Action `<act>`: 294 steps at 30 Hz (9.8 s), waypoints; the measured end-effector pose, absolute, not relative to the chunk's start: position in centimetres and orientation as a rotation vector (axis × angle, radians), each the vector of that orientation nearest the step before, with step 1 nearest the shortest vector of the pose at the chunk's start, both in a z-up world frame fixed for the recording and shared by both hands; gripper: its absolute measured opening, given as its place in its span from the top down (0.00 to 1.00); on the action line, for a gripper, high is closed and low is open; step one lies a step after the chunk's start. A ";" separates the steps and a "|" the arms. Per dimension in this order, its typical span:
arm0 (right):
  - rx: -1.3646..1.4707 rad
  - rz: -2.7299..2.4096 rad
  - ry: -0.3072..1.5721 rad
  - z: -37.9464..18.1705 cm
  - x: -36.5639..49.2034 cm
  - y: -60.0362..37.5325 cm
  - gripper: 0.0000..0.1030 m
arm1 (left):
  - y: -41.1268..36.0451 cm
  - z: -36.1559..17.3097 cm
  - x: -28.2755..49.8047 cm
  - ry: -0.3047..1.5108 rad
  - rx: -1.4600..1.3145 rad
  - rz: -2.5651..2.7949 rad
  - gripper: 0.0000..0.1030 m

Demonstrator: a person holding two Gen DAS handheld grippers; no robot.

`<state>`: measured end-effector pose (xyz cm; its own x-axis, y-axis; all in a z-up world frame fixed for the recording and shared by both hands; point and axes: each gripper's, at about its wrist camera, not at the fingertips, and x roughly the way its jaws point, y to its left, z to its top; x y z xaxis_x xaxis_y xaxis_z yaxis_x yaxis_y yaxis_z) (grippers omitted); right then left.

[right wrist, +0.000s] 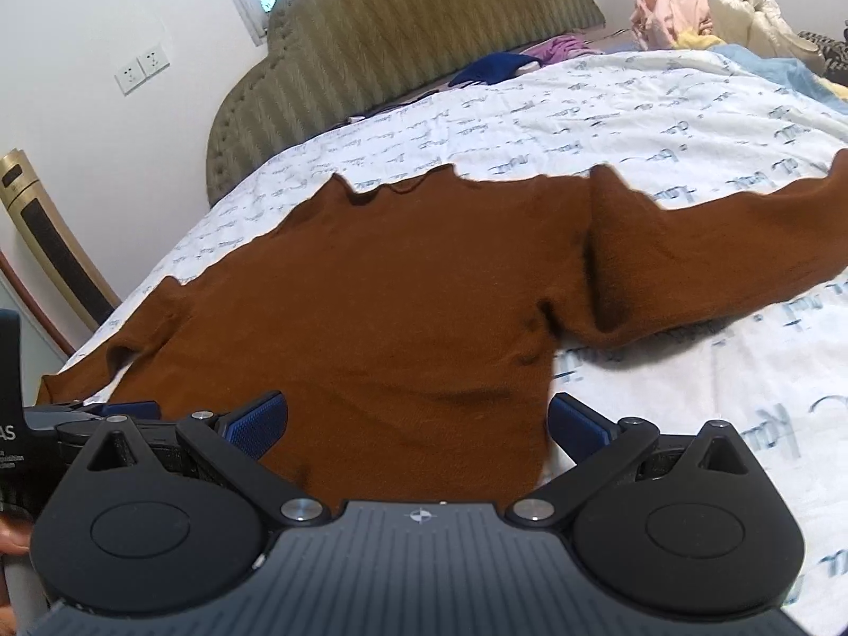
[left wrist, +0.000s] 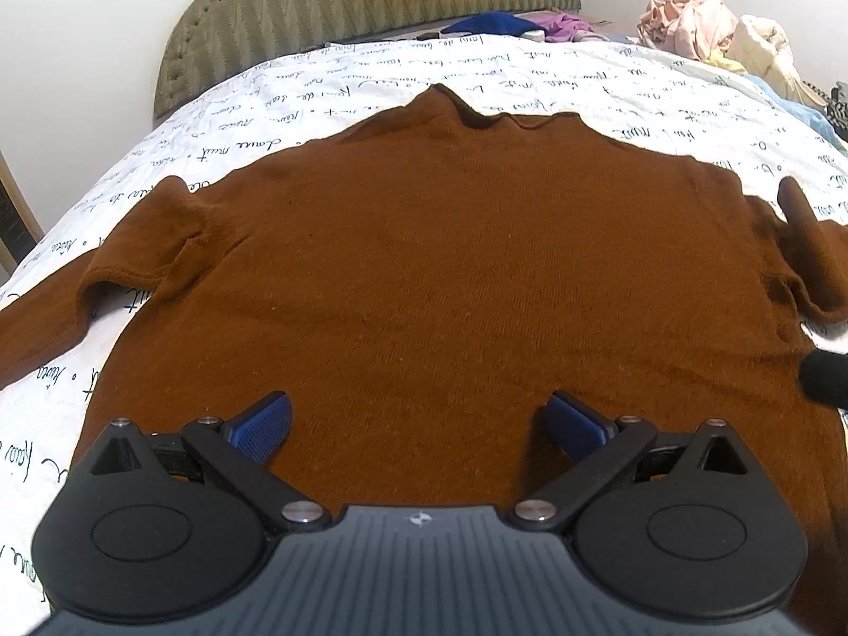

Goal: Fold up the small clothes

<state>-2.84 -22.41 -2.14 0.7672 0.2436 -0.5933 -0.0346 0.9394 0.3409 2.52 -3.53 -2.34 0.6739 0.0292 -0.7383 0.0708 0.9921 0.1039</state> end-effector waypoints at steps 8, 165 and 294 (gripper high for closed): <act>0.438 -0.065 0.615 -1.4 -2.6 -32.0 0.00 | -3.6 -2.5 2.7 0.837 0.115 -0.032 0.00; 0.214 0.535 0.837 -0.7 14.4 1.1 0.37 | 12.7 0.6 0.4 0.779 -0.150 0.288 0.00; 0.636 0.505 0.673 3.5 15.7 -7.9 0.90 | 15.0 1.3 2.8 0.822 -0.162 0.316 0.00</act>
